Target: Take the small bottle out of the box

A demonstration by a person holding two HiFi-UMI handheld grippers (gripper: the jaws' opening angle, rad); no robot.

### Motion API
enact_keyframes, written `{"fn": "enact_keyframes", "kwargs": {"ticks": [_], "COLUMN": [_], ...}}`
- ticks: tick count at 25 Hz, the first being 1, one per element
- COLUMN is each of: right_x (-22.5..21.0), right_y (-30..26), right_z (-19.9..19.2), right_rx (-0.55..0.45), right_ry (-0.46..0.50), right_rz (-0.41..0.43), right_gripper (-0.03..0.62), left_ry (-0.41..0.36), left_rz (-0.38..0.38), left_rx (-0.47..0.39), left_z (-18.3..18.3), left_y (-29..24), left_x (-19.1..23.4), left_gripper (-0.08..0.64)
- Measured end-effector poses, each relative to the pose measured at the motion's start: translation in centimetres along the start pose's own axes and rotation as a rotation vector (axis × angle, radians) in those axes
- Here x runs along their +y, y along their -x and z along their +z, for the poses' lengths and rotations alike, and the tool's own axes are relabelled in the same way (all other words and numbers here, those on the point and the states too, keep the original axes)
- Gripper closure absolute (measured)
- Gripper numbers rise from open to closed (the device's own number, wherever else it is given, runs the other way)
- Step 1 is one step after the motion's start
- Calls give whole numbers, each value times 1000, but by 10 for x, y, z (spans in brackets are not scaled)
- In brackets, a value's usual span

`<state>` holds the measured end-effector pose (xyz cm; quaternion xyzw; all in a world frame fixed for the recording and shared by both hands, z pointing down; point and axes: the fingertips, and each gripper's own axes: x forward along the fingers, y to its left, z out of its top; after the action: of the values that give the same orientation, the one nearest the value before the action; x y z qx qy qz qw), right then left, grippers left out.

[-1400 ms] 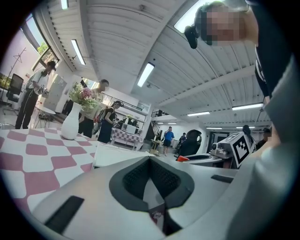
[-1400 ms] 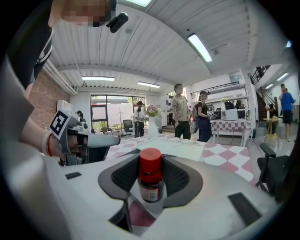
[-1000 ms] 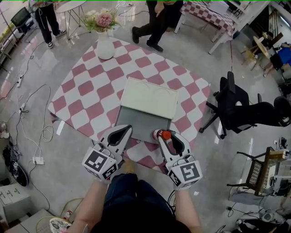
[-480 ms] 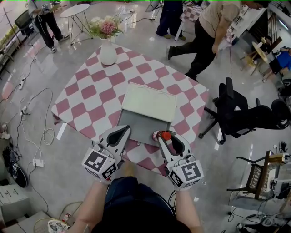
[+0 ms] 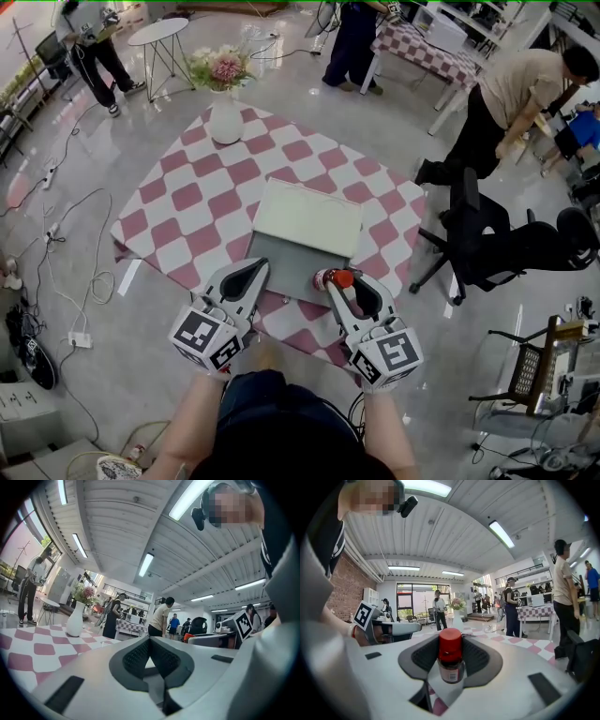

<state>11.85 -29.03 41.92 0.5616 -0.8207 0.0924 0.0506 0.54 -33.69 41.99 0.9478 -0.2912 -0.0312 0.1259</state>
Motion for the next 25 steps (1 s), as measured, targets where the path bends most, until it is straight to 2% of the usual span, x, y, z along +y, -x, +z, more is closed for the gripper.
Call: {"fn": "enact_keyframes", "kwargs": {"ticks": [25], "right_x": [-1], "right_y": [17], "right_z": [39], "right_rx": [-51], "right_ry": [21], "right_rz": [24], "right_gripper": [445], "left_ry": [-39], "left_rz": [25], "left_rx": [-70], "left_z": [41], "left_y": [12], "left_x": [-3], "left_gripper": [546]}}
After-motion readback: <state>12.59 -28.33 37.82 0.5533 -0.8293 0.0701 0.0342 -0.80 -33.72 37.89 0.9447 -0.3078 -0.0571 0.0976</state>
